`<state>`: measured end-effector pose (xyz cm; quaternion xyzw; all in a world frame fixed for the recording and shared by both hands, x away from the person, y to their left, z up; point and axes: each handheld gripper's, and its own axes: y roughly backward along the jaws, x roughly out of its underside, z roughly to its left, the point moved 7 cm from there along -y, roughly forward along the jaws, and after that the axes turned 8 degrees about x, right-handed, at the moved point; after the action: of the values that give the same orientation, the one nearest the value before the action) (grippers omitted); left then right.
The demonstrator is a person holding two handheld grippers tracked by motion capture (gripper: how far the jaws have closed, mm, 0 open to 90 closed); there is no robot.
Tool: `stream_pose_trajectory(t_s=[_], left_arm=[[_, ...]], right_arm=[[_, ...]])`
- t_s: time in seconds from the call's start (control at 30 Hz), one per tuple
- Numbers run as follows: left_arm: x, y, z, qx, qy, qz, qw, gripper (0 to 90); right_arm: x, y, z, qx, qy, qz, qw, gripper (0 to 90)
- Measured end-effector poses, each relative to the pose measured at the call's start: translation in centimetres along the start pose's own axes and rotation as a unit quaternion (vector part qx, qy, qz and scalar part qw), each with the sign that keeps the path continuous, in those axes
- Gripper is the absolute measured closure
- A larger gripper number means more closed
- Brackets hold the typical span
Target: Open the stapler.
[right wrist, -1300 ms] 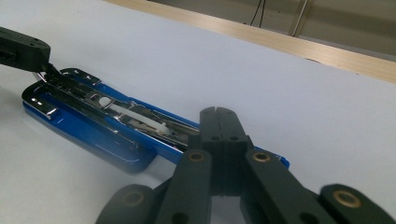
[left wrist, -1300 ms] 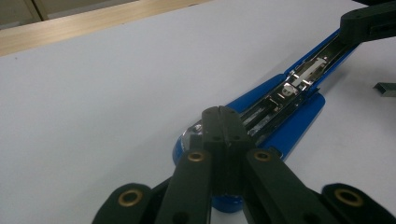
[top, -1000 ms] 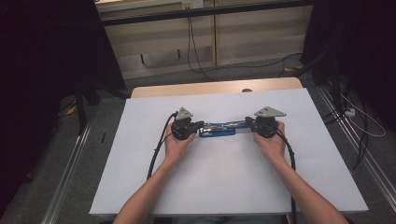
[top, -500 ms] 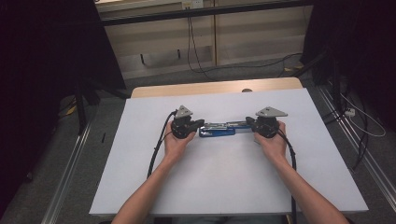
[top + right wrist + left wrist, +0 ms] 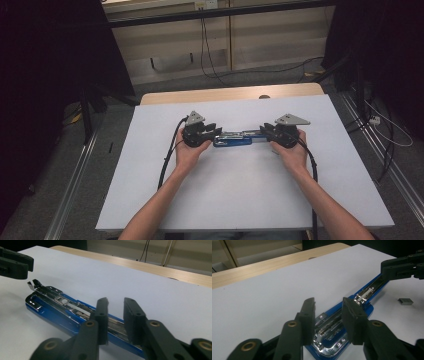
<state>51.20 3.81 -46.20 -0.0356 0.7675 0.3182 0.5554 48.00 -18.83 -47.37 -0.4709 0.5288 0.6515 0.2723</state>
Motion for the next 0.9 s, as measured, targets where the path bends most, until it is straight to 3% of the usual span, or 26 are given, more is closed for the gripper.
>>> stream_pose_trajectory(t_s=[0.2,0.43,0.53,0.63,0.77,0.9], left_arm=[[-0.3,0.2,0.1,-0.019,0.003,-0.004,0.9998,39.1],[-0.4,0.3,0.3,-0.033,-0.009,-0.007,0.9994,19.1],[-0.4,0.3,0.3,-0.035,-0.009,-0.008,0.9993,8.5],[-0.5,0.4,0.2,-0.026,0.000,-0.012,0.9996,4.8],[-0.5,0.7,-0.3,-0.015,-0.015,-0.004,0.9998,4.6],[-0.6,1.3,-0.6,-0.009,-0.004,-0.002,1.0000,4.5]], right_arm=[[0.0,0.0,0.0,0.001,-0.009,-0.002,1.0000,58.4],[0.0,0.0,0.0,0.000,-0.025,-0.002,0.9997,24.7],[-0.2,-0.1,0.1,0.006,-0.027,-0.007,0.9996,16.0],[-0.4,0.0,0.2,0.003,-0.029,-0.014,0.9995,11.7],[-0.5,0.2,0.2,-0.002,-0.027,-0.017,0.9995,7.6],[-0.5,0.4,0.3,0.001,-0.026,-0.017,0.9995,6.5]])
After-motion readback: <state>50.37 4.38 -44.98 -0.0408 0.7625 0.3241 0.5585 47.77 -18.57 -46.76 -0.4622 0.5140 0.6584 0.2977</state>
